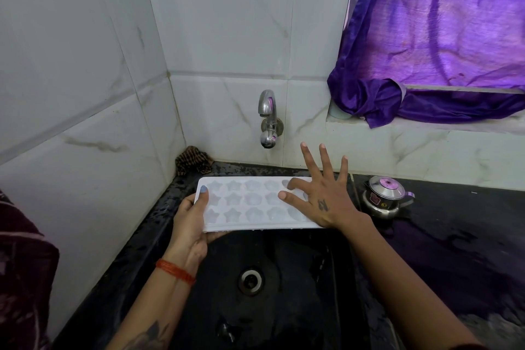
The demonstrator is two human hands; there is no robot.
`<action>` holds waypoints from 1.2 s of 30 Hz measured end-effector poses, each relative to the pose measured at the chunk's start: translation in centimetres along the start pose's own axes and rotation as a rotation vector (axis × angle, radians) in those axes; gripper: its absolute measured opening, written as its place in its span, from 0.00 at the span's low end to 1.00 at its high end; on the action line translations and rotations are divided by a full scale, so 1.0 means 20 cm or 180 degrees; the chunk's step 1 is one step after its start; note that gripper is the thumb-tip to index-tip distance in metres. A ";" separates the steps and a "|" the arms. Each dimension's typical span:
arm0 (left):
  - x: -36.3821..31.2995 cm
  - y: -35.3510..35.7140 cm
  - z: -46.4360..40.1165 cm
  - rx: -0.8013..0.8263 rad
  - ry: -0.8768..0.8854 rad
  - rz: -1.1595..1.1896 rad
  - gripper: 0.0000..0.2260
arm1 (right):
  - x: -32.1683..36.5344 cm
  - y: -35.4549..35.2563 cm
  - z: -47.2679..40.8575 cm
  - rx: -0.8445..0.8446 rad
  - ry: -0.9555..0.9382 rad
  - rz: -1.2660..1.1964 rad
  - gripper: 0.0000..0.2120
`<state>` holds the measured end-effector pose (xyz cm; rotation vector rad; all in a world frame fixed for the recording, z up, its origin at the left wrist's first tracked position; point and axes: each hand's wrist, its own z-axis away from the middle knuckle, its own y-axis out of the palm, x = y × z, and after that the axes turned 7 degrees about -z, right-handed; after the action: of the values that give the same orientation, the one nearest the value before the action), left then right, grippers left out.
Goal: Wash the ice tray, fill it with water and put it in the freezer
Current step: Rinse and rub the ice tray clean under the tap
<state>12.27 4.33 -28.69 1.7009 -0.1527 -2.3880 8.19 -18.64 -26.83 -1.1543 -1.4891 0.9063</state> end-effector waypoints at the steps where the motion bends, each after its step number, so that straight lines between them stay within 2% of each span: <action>1: 0.00 0.00 0.00 0.0006 0.0007 -0.0004 0.08 | 0.00 0.00 0.00 -0.0008 0.0016 0.0058 0.44; 6: 0.00 0.00 0.00 0.0006 -0.0023 -0.0009 0.10 | -0.01 0.01 0.00 0.0095 0.0100 -0.0042 0.43; 11: 0.01 0.00 0.00 0.0022 -0.0039 -0.0015 0.10 | 0.01 0.01 0.00 -0.0069 -0.0072 -0.0014 0.43; 15: 0.00 0.00 -0.01 -0.0002 -0.0037 0.0001 0.14 | 0.05 -0.01 -0.01 -0.0103 -0.0194 -0.0023 0.44; 21: 0.00 0.02 0.02 0.0006 0.0004 0.0024 0.07 | 0.12 0.00 -0.03 0.0212 -0.0200 -0.0007 0.38; 26: 0.00 0.01 0.02 -0.0007 0.0021 0.0018 0.06 | 0.14 0.01 -0.04 0.0338 -0.0158 -0.0254 0.37; 31: 0.00 0.01 0.01 -0.0038 0.0026 0.0001 0.07 | 0.14 0.00 -0.02 0.0273 -0.0179 -0.0117 0.34; 36: 0.00 0.02 0.02 -0.0034 0.0088 -0.0040 0.06 | 0.14 0.01 -0.01 0.0107 -0.0136 0.0125 0.38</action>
<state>11.90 3.93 -28.55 1.7343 -0.1251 -2.3689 8.42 -15.79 -26.24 -1.1498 -1.4844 0.9847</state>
